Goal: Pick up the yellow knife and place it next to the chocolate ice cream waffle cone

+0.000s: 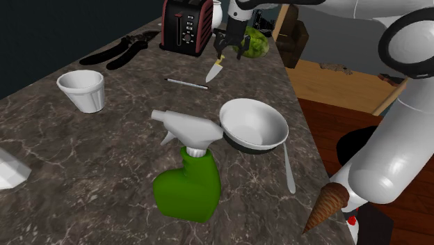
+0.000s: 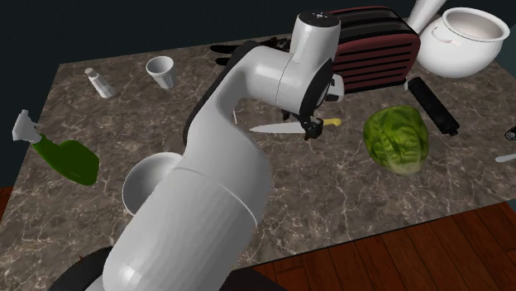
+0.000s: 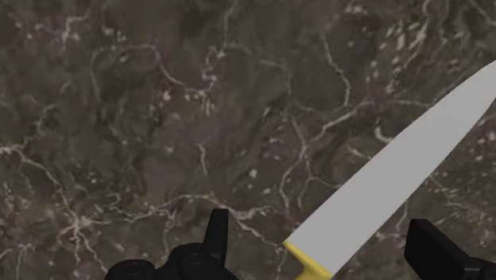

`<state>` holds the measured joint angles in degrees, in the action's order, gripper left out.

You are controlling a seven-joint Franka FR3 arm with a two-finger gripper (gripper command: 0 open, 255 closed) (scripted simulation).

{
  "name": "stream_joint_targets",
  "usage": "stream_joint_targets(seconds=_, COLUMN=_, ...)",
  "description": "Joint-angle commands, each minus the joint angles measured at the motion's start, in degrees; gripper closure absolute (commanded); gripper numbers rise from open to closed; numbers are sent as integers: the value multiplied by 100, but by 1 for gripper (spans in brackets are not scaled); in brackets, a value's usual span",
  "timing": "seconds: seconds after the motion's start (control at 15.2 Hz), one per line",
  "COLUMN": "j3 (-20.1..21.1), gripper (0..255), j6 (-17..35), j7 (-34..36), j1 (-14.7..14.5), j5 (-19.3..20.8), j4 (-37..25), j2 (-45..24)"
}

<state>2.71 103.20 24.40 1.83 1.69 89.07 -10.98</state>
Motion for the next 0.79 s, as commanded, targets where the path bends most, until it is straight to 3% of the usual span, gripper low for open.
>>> stream_joint_targets(seconds=0.0, j3=-21, gripper=0, j6=-116, j7=148, j1=-2, j5=-1, j4=-630, j2=-493)
stream_joint_targets(seconds=0.26, j3=-82, gripper=0, j6=-505, j7=384, j1=2, j5=-17, j4=-2154, j2=-1591)
stream_joint_targets(seconds=0.73, j3=-85, gripper=0, j6=46, j7=387, j1=9, j5=-17, j4=-1584, j2=-1572)
